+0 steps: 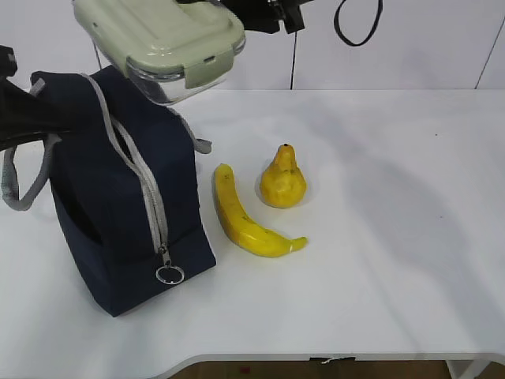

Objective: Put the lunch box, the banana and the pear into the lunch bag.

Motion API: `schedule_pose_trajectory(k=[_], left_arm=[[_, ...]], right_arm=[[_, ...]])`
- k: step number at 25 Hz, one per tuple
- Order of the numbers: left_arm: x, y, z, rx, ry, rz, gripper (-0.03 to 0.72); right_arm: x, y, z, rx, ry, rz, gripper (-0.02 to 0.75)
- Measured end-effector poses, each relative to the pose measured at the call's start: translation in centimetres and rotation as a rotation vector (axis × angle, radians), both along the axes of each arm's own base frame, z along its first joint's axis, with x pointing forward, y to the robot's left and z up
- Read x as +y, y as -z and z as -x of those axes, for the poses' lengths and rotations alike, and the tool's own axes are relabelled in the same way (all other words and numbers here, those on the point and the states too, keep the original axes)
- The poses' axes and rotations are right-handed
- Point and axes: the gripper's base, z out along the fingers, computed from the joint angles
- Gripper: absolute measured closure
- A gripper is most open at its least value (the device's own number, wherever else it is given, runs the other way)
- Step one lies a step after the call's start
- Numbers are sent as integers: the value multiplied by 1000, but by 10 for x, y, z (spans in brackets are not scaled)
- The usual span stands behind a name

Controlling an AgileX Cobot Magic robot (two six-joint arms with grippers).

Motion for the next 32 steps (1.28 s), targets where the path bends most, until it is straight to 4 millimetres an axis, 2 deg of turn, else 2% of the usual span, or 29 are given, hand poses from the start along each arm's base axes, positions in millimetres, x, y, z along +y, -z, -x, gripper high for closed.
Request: schedule_pose_trajectory(k=[9,17,25,32], left_arm=[[-3,-2,1,6,9,48,686],[-3,-3,1,6,8,55,686],[-3,-2,0,8,8,57,686],[-3,-2,0,9,8,57,686]], right_arm=[[31,2,5,25,76,15,379],[42,7,1,-22,189,96,379],[61,16,8,-143,191,227,380],[83,38,17,-317,115,471,380]])
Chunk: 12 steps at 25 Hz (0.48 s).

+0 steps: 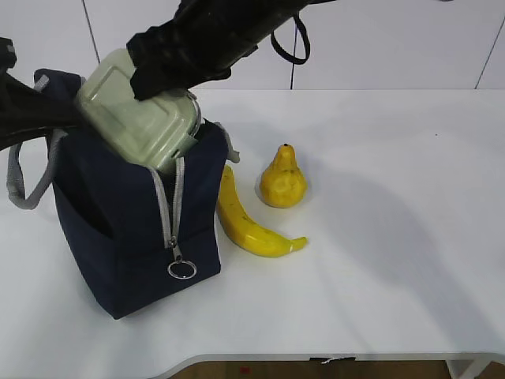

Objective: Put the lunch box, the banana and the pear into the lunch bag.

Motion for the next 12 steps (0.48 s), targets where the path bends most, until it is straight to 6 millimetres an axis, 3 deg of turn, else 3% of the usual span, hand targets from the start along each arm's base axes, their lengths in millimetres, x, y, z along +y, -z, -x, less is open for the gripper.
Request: schedule_pose_trajectory(k=[6,12], left_arm=[[0,0,0,0,1,1,686],[-1,8,-4,32,4,6,686]], right_arm=[[27,12,19,-158,-173,189,380],[43,33,24,-151,-250,239,380]])
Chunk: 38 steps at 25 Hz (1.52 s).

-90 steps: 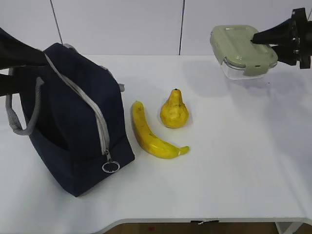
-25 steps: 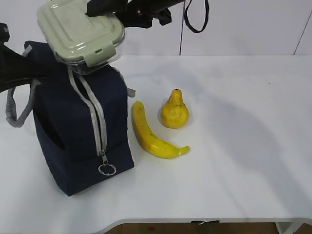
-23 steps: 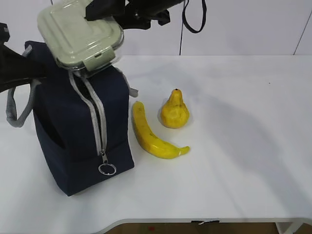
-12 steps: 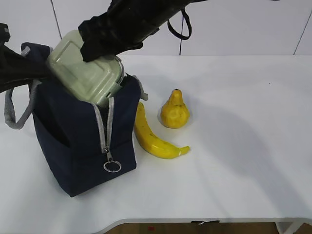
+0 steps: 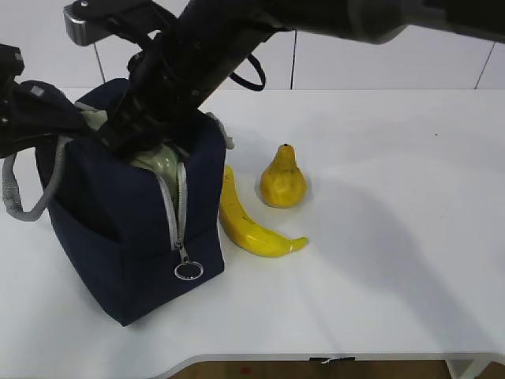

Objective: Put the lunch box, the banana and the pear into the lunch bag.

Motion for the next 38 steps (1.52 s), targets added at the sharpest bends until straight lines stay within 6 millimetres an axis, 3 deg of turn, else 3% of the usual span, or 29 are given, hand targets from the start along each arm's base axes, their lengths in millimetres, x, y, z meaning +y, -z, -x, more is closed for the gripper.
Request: schedule_pose_trajectory(k=[7,14,27,38], left_arm=[[0,0,0,-15,11,-9,687],[0,0,0,-18,13,-12,687],[0,1,-1,-13,14,-14,687],[-2,-2,-2,-44,20,12,687]], right_arm=[[7,29,-3,85,-15,30,380],[10,43,-4,130,-18,42,380],[13,47,-1,189,-24,18,329],[8,38,-5,115,-55,109,294]])
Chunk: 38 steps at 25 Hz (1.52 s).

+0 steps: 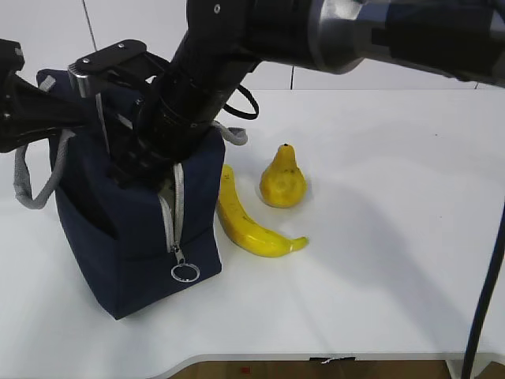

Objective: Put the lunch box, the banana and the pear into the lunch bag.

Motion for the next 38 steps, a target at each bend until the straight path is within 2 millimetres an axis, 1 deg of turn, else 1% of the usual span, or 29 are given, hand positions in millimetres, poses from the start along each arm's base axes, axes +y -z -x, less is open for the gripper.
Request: schedule_pose_trajectory(k=[2,4,10,13,19,24,33,36,38], left_arm=[[0,0,0,-2,2,5,687],[-1,-1,0,-4,6,13,687],[-5,-4,1,-44,57,34,687],[-5,-4,2,-49,61,30,687],[-4,-3,1,-51,57,14,687],[-3,-2,1,-53,54,-7,687],[-3,-2,1,-53,56,-12,687],[-3,-2,1,-53,56,-12,687],[-3,-2,1,-53,56,-12,687]], right_arm=[[0,-1,0,-3,-1,0,256],[-1,-2,-1,-18,-3,12,235],[-4,-1,-3,-50,-13,58,223],[-6,-9,-3,-61,-30,89,223],[-12,-46,-4,-92,-30,140,223],[-20,-70,6,-81,-4,141,222],[-43,-119,23,-178,41,153,222],[-54,-133,25,-227,99,175,221],[-64,-142,27,-251,140,188,221]])
